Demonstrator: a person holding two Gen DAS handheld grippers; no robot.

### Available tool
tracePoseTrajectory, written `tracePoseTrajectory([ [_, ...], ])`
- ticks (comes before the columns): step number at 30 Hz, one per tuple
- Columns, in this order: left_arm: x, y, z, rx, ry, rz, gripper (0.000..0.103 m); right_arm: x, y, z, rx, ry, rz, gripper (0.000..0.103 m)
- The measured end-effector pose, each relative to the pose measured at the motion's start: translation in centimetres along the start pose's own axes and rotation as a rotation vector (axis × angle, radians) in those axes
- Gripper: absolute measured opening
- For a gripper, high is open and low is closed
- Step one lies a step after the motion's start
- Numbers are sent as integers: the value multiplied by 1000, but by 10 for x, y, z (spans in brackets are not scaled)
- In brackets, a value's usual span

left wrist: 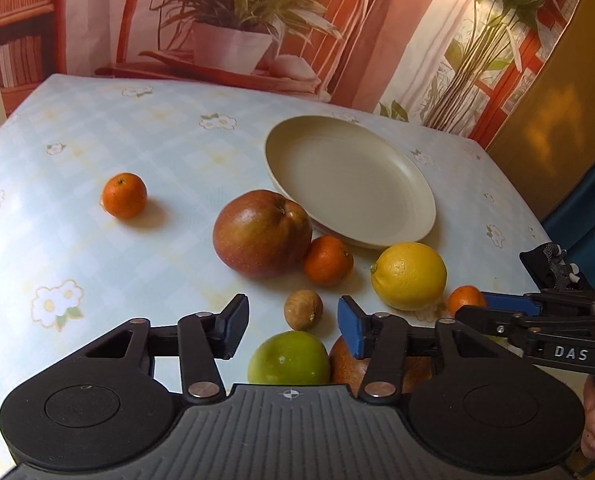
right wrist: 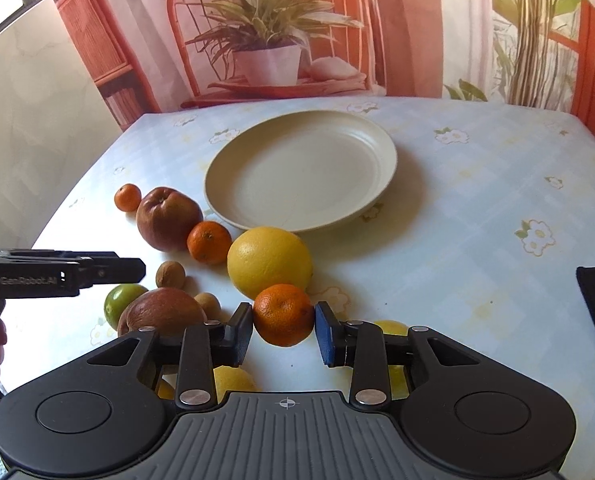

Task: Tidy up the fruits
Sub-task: 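Grasp the brown kiwi with the left gripper while the right gripper grasps a tangerine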

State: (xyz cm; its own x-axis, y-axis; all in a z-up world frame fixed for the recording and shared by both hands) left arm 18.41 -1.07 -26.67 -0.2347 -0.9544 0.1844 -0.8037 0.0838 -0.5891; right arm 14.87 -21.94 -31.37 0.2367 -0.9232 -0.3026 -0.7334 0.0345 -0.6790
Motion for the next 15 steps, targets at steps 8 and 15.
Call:
tracePoseTrajectory([
  [8,5,-2,24,-50,4,-24,45,12,-18,-20,72,0,-2,31],
  [15,11,0,35,-85,0,-18,27,21,-24,-19,89,-10,4,31],
])
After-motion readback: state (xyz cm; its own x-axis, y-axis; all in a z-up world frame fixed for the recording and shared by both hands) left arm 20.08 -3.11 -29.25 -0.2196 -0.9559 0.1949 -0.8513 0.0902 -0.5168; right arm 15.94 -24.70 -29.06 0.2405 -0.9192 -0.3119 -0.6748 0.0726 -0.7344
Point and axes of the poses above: each gripper's, at about its wrist camera, not at the fingertips, and z roughly the way its jaws point, x to its right, y to its underside, the point moved 7 cm from there along z, roughly the way its jaws point, and after that the axes turned 6 degrees about -y, right-handed, at the moved point
